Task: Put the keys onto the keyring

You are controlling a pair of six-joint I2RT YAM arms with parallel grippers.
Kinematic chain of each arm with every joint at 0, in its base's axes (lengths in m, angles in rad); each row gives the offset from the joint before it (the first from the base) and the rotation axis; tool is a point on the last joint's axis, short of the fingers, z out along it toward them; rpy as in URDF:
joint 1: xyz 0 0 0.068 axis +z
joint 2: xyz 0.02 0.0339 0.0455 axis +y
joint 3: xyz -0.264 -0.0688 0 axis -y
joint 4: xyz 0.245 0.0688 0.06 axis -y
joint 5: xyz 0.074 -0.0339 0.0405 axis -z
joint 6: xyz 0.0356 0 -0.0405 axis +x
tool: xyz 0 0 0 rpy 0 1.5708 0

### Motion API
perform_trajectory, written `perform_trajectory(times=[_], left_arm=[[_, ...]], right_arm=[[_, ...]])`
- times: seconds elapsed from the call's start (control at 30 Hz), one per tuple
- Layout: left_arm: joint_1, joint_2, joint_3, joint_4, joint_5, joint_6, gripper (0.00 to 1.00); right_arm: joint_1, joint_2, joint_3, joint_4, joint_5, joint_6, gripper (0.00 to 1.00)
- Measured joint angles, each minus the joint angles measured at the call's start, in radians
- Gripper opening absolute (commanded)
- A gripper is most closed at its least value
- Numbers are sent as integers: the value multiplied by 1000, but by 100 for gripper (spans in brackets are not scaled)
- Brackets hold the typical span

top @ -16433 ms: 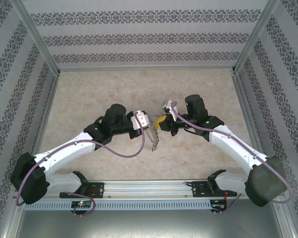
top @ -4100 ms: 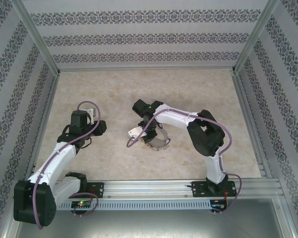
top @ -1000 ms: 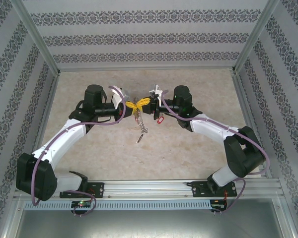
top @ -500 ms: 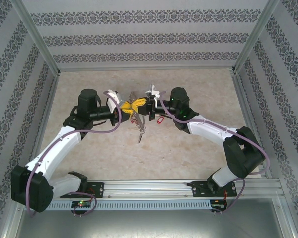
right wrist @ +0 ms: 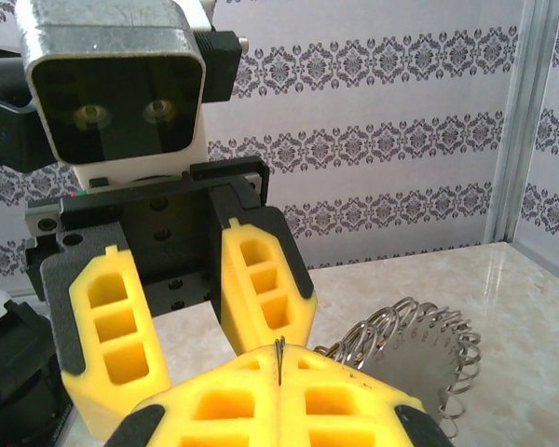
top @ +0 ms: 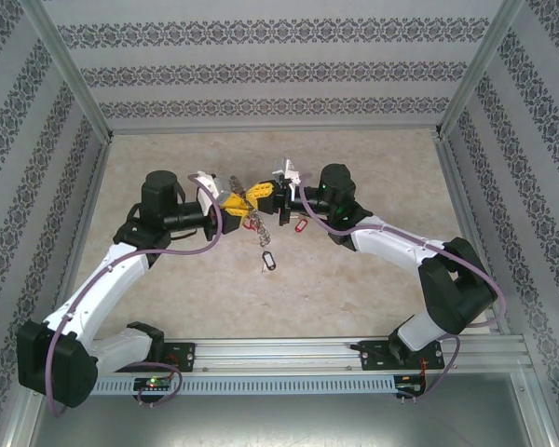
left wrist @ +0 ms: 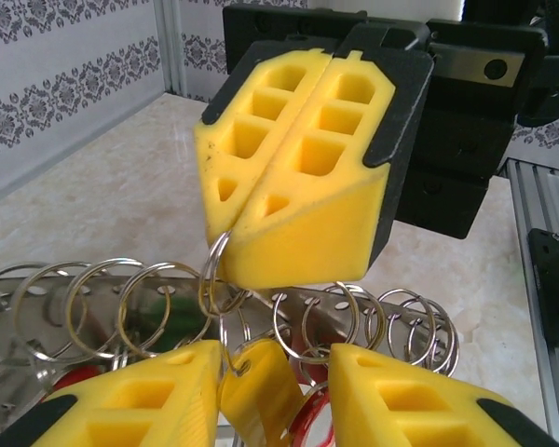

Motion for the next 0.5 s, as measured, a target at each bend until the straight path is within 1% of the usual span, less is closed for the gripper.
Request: perform_trajectory(times=[0.1,0.2,0.3,0.37,0.5], left_arm=[[32,-14,18,-61,24,25,40],[76,-30,43,-131,46,49,40],[119,-60,45,-167,50,55,41],[133,-79,44,-162,53,41,42],[133,-95,29,-80,75,-24,37]], right_arm=[[0,0,0,0,-2,-3,0],[0,0,0,0,-2,-6,0],[-1,0,0,0,-2,-6,0],[0,0,0,-1,-2,-7,0],[0,0,0,-2,-2,-14,0]])
